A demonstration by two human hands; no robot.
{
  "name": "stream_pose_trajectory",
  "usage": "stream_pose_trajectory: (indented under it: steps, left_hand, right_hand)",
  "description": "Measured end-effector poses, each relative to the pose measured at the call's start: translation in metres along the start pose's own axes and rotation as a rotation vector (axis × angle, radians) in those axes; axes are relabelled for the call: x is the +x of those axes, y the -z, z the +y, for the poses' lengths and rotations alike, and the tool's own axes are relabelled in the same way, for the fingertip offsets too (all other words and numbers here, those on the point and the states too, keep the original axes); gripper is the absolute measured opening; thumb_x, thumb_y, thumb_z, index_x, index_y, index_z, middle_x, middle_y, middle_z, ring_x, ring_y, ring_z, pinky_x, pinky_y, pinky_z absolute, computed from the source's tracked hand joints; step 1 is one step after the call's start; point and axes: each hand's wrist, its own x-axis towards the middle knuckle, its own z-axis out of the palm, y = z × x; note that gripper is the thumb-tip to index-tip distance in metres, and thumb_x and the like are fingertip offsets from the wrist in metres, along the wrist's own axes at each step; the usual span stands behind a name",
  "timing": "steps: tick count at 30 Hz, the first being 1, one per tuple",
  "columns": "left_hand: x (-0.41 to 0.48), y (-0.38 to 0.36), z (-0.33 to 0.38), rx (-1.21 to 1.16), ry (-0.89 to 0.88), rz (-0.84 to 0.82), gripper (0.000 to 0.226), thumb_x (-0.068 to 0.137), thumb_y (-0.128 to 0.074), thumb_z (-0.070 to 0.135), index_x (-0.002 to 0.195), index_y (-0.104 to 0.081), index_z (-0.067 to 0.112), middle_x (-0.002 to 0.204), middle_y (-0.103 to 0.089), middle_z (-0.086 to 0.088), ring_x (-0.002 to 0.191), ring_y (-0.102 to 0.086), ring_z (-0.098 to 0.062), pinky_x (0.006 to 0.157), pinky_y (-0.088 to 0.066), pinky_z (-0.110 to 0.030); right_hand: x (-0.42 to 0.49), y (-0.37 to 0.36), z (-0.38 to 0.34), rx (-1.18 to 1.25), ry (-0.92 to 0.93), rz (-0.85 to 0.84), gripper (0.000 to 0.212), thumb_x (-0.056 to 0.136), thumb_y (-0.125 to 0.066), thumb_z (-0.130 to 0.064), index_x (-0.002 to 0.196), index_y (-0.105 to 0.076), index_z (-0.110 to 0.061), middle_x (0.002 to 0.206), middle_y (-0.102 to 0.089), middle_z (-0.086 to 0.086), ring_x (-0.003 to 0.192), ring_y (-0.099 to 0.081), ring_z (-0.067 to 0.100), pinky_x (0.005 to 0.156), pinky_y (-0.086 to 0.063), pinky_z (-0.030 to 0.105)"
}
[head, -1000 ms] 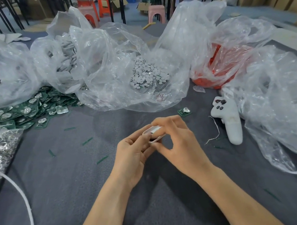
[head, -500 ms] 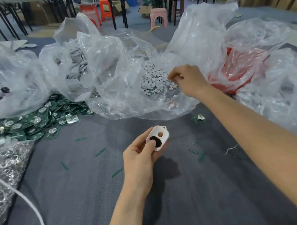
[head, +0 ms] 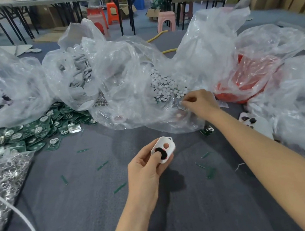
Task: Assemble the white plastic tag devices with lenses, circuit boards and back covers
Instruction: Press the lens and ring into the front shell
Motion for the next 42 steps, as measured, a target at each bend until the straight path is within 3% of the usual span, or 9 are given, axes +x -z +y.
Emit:
stream_pose_trajectory:
  steps: [2, 4, 8, 10, 14, 19, 25, 36, 42]
  left_hand:
    - [0.000, 0.001, 0.000, 0.001, -0.005, -0.007, 0.033, 0.092, -0.045, -0.012, 0.100, -0.071, 0.006, 0.104, -0.073, -0.009, 0.100, -0.069, -0.025, 0.074, -0.056, -0.023]
    - [0.000, 0.002, -0.001, 0.012, -0.009, -0.022, 0.035, 0.093, -0.044, -0.011, 0.099, -0.072, 0.008, 0.104, -0.073, -0.009, 0.100, -0.069, -0.025, 0.074, -0.056, -0.022]
    - [0.001, 0.002, -0.003, 0.050, -0.030, -0.070, 0.043, 0.093, -0.044, -0.010, 0.092, -0.077, 0.016, 0.106, -0.073, -0.009, 0.101, -0.069, -0.023, 0.076, -0.055, -0.021]
    - [0.001, 0.002, -0.005, 0.086, -0.045, -0.085, 0.045, 0.093, -0.044, -0.010, 0.091, -0.078, 0.019, 0.105, -0.073, -0.008, 0.102, -0.069, -0.021, 0.077, -0.055, -0.021]
    - [-0.001, 0.002, -0.006, 0.148, -0.069, -0.123, 0.049, 0.093, -0.044, -0.009, 0.091, -0.078, 0.026, 0.102, -0.074, -0.004, 0.099, -0.069, -0.015, 0.076, -0.055, -0.020]
    - [-0.003, 0.003, -0.005, 0.171, -0.067, -0.146, 0.049, 0.094, -0.044, -0.009, 0.092, -0.078, 0.026, 0.104, -0.074, -0.005, 0.100, -0.069, -0.016, 0.076, -0.055, -0.021]
    - [-0.010, 0.000, -0.007, 0.324, -0.103, -0.164, 0.052, 0.092, -0.044, -0.011, 0.091, -0.078, 0.029, 0.100, -0.075, -0.003, 0.099, -0.069, -0.016, 0.078, -0.055, -0.024]
    - [-0.013, -0.002, -0.006, 0.356, -0.114, -0.133, 0.048, 0.091, -0.045, -0.012, 0.092, -0.076, 0.025, 0.098, -0.075, -0.003, 0.096, -0.070, -0.016, 0.076, -0.056, -0.024]
    - [-0.014, -0.002, -0.005, 0.385, -0.114, -0.108, 0.047, 0.092, -0.046, -0.011, 0.092, -0.075, 0.026, 0.098, -0.075, 0.000, 0.098, -0.069, -0.016, 0.077, -0.056, -0.024]
  right_hand:
    - [-0.017, 0.008, -0.009, 0.346, -0.075, 0.083, 0.014, 0.085, -0.069, -0.016, 0.073, -0.070, -0.023, 0.072, -0.068, -0.006, 0.069, -0.062, 0.011, 0.074, -0.051, 0.026]
    - [-0.043, 0.015, -0.017, 0.584, -0.130, 0.089, 0.018, 0.082, -0.071, -0.010, 0.066, -0.070, -0.019, 0.057, -0.065, -0.004, 0.055, -0.058, 0.008, 0.063, -0.052, 0.021]
    - [-0.100, 0.019, -0.028, 1.191, -0.309, -0.103, 0.004, 0.069, -0.071, 0.002, 0.070, -0.067, 0.000, 0.064, -0.069, 0.005, 0.053, -0.060, 0.008, 0.052, -0.050, 0.015]
    - [-0.121, 0.018, -0.027, 1.375, -0.390, -0.164, 0.018, 0.062, -0.069, -0.002, 0.077, -0.061, 0.004, 0.068, -0.071, 0.009, 0.054, -0.064, 0.008, 0.051, -0.051, 0.014]
    - [-0.141, 0.015, -0.021, 1.541, -0.430, -0.180, 0.020, 0.065, -0.064, 0.001, 0.085, -0.063, -0.002, 0.070, -0.070, 0.009, 0.061, -0.069, 0.012, 0.054, -0.054, 0.015]
    - [-0.148, 0.006, -0.020, 1.433, -0.354, -0.185, 0.015, 0.075, -0.062, 0.009, 0.082, -0.068, -0.001, 0.073, -0.071, 0.009, 0.073, -0.073, 0.020, 0.061, -0.055, 0.017]
    - [-0.153, 0.005, -0.021, 1.149, -0.196, -0.164, 0.018, 0.085, -0.062, 0.005, 0.083, -0.068, -0.011, 0.066, -0.064, 0.000, 0.059, -0.065, 0.012, 0.051, -0.050, 0.018]
    - [-0.153, 0.005, -0.017, 1.149, -0.136, -0.152, 0.021, 0.082, -0.065, 0.008, 0.090, -0.064, -0.012, 0.073, -0.068, 0.004, 0.065, -0.062, 0.013, 0.060, -0.051, 0.020]
    - [-0.154, 0.003, -0.019, 1.083, -0.104, -0.177, 0.013, 0.083, -0.066, 0.003, 0.082, -0.069, -0.010, 0.074, -0.070, 0.002, 0.071, -0.064, 0.011, 0.062, -0.051, 0.020]
